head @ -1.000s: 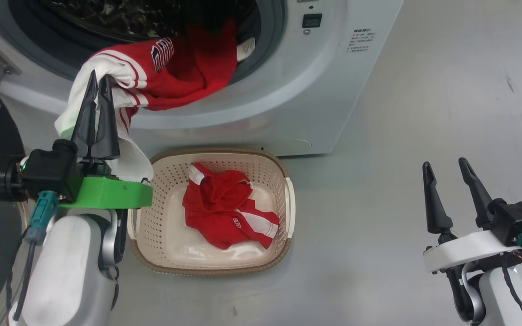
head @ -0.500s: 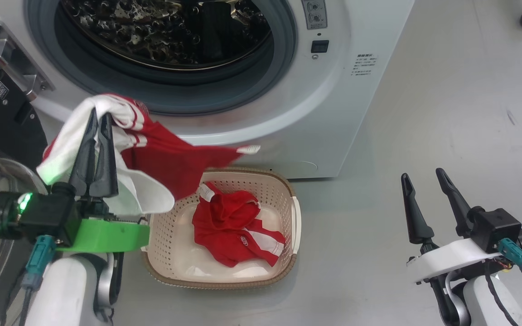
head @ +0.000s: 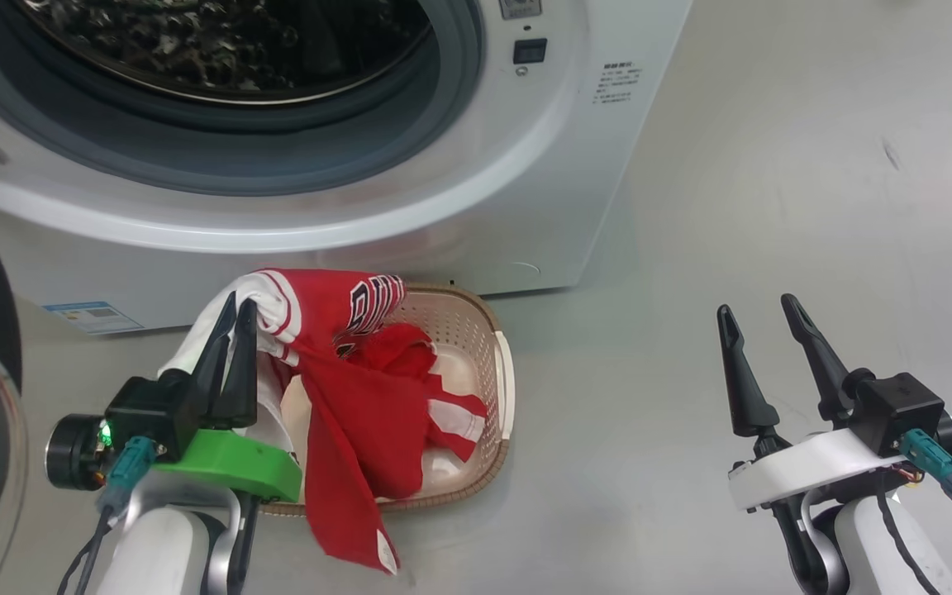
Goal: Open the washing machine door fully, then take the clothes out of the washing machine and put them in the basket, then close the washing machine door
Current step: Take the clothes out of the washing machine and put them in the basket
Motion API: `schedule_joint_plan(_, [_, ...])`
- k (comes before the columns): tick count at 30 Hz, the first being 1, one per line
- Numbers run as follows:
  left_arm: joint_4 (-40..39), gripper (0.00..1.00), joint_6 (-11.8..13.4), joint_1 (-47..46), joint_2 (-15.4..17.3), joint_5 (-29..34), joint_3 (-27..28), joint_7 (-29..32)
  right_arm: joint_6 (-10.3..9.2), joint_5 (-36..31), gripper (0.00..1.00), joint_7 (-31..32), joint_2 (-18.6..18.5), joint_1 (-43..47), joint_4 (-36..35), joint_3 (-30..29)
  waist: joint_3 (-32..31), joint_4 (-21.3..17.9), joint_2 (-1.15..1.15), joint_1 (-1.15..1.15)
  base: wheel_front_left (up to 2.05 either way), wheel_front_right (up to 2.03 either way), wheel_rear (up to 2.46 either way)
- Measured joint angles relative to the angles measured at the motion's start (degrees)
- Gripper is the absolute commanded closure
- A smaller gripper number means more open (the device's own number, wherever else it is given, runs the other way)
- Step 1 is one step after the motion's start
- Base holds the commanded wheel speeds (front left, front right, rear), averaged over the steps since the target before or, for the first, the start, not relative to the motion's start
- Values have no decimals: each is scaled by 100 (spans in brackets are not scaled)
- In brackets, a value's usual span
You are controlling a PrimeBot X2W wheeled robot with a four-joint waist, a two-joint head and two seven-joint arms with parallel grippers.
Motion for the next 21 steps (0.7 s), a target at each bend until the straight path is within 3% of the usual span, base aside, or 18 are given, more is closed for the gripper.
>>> schedule_joint_plan(4, [338,100,-1,-146,-9,-89,55,0,1,0,0,24,16,-34,-74,56,193,-130,0,0,0,0,0])
schedule_joint_plan(20, [2984,100,-27,-1518,-82,-290,190,505,102,37,0,11,91,-508,-134,241,1079,-752,0,1,0,0,0])
schedule_joint_plan(21, [3118,95,-62,-1559,-82,-290,166,521,103,43,0,5,98,-535,-127,253,1117,-792,0,1,0,0,0])
